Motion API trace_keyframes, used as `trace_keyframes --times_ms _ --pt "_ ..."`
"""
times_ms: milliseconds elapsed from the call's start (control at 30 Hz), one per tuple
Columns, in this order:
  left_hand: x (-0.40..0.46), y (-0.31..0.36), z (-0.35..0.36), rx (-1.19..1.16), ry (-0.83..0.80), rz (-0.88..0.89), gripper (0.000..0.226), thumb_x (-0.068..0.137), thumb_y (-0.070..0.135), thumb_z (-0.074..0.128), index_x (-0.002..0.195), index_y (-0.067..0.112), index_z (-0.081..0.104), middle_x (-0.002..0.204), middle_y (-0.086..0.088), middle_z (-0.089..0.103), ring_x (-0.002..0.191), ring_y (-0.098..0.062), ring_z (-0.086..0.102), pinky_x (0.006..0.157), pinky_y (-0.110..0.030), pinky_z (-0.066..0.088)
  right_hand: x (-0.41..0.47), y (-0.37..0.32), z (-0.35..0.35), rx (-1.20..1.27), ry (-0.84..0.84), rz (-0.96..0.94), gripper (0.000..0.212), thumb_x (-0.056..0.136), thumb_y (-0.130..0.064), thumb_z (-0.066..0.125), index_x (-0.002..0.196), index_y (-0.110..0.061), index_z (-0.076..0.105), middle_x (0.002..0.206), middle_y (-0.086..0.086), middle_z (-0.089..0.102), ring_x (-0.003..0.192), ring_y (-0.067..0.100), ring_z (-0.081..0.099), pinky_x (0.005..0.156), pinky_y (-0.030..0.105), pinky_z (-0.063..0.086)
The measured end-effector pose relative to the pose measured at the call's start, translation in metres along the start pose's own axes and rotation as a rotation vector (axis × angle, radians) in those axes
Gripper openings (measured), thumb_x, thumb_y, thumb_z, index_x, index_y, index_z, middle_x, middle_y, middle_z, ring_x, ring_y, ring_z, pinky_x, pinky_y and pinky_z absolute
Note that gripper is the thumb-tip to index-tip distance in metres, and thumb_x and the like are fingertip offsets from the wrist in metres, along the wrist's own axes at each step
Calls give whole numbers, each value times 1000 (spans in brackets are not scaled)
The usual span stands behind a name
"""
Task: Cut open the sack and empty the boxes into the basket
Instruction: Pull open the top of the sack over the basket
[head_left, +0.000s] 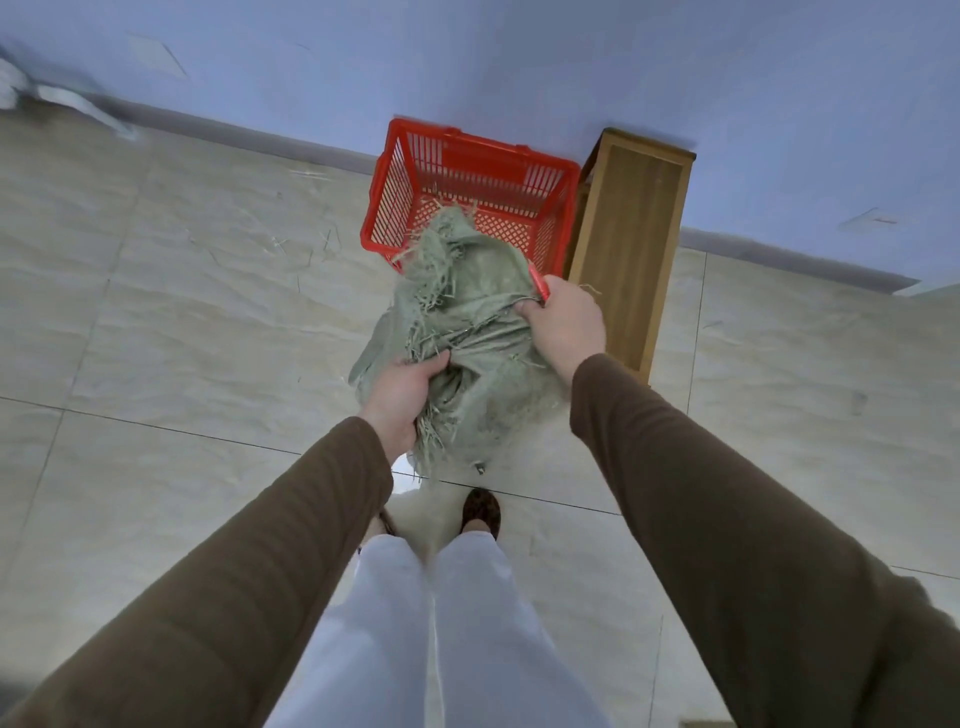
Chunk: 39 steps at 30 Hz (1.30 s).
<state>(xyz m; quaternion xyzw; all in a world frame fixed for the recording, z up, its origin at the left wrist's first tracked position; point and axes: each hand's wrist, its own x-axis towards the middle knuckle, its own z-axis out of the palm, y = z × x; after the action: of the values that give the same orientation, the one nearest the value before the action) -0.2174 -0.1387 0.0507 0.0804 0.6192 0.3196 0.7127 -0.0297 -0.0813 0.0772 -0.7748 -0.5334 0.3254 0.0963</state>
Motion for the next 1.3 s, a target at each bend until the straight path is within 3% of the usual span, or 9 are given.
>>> trace_keyframes --times_ms 100,167,233,333,467,633,833,1000,1300 --pt "-3 -5 8 29 -61 30 15 102 19 64 110 15 77 99 -14 82 83 -29 81 75 -48 67 5 12 -9 -85 -25 22 28 100 -30 62 127 -23 63 112 5 67 106 34 66 88 39 51" --pt "-5 -9 17 10 -73 42 23 103 23 63 95 28 84 95 -8 84 82 -26 82 66 -44 67 -1 11 -18 -154 -7 -12 40 99 -36 62 136 -22 56 126 7 56 104 33 66 88 41 53" --pt "-7 -12 22 -7 -84 37 34 104 26 61 83 40 84 92 -2 84 82 -22 82 62 -37 65 -16 3 -26 -140 72 -121 39 97 -54 57 120 -23 55 119 2 50 85 19 64 71 35 53" --pt "-6 -15 26 -22 -73 3 24 105 31 59 103 29 82 103 -9 83 88 -26 82 64 -38 65 -49 -14 -26 64 -70 -279 32 104 -54 37 91 -30 53 85 -6 54 64 6 49 56 24 36" --pt "-4 -18 26 3 -79 -5 34 108 28 52 101 13 82 97 -20 80 77 -28 81 59 -37 64 -78 0 -20 -157 -382 -283 19 107 -35 46 105 -20 57 83 -3 62 69 17 57 60 36 45" --pt "-6 -21 28 37 -62 38 28 108 34 54 117 17 74 106 -13 82 95 -30 81 69 -43 66 -90 21 -17 -487 -252 -305 10 105 -31 47 106 -24 54 83 -2 63 74 27 61 57 32 36" --pt "-8 -28 32 186 -43 106 16 106 37 59 103 25 70 79 15 81 73 0 77 55 -16 57 -91 19 -7 -574 -166 -319 7 102 -23 47 100 -29 52 76 -4 56 69 27 52 59 32 32" --pt "-14 -31 38 232 -6 137 28 103 44 60 118 23 70 121 -12 77 115 -29 73 102 -47 58 -89 21 -8 -655 -196 -305 15 99 -18 50 92 -29 57 63 -8 41 71 26 54 59 31 29" --pt "-15 -42 46 307 7 99 54 104 49 56 133 4 63 125 -21 72 119 -37 69 107 -57 52 -88 17 3 -569 -157 -309 21 101 -22 48 118 -25 60 83 1 61 86 32 68 63 35 30"
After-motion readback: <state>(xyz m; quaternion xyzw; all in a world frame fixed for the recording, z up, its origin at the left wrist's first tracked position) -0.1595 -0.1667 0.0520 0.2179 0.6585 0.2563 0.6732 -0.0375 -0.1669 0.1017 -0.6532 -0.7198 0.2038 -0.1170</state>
